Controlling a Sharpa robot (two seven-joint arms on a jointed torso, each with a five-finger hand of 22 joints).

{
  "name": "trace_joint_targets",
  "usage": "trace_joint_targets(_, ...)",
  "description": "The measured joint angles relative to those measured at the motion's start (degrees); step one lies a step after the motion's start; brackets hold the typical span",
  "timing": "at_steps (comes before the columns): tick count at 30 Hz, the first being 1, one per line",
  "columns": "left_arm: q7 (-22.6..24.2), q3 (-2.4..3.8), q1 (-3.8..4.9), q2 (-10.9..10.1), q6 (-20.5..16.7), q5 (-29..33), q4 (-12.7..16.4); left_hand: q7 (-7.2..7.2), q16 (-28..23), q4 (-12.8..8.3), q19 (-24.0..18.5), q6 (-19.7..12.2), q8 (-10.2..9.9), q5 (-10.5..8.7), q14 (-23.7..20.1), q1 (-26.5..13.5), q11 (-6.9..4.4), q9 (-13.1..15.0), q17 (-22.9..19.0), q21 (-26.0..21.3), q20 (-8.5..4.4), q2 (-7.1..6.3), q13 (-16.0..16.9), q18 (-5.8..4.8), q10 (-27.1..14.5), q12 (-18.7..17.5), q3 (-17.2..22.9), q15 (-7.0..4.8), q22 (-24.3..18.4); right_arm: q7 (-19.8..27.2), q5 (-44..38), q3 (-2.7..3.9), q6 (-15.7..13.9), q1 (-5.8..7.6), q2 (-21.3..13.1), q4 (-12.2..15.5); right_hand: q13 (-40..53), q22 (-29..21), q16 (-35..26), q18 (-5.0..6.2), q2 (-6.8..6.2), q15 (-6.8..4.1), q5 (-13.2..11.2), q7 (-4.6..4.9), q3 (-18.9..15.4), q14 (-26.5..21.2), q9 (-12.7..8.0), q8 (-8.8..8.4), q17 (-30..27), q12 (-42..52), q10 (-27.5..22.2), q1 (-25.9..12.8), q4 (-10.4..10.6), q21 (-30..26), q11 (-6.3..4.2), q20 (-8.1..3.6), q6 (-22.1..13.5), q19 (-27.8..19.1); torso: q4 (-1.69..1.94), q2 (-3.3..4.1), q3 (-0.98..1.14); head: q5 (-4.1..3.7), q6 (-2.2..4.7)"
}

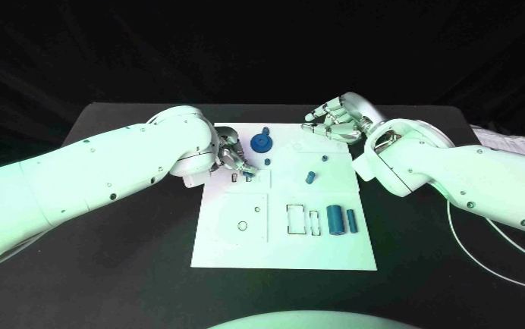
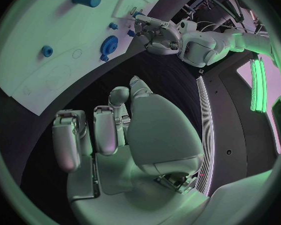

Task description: Assemble the parts on the task board

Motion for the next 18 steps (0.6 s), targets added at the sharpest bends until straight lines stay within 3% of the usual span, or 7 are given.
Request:
trace_joint_targets(9,0.3,-0.07,-1.95,-1.6,-3.8,-4.2,3.0,-0.01,0.0,-0.5,0.0,0.0,0.0,-0.05,0.0,-0.6,-0.18,0.3,0.0,0.0,0.00,-0.11,0.4,-0.01,0.2,0.3,0.8,0.00,0.0,0.0,-0.2,-0.11,0.4,-0.10,0.0,-0.1,0.0,0.0,0.0,0.00,0.00,0.00,0.0,0.00,0.0,0.0,0.0,0.00,0.0,0.0,0.0,0.0,0.0,0.0,0.00,0.00,0.0,0.0,0.36,-0.09,0.00,0.13,-0.14)
trace_joint_targets(18,0.7,-0.12,-2.88,-1.6,-5.9,-7.0,3.4,-0.01,0.0,-1.1,0.0,0.0,0.0,-0.21,0.0,-1.3,-0.38,0.4,0.0,0.0,0.00,-0.42,0.5,0.00,0.4,0.3,1.4,0.00,0.0,0.0,-0.3,-0.17,0.7,-0.13,0.0,-0.1,0.0,0.0,0.0,0.00,0.00,0.00,0.0,0.00,0.0,0.0,0.0,0.00,-0.1,0.0,0.0,0.0,0.0,0.0,0.01,0.00,0.0,0.0,0.41,-0.14,0.05,0.06,-0.24)
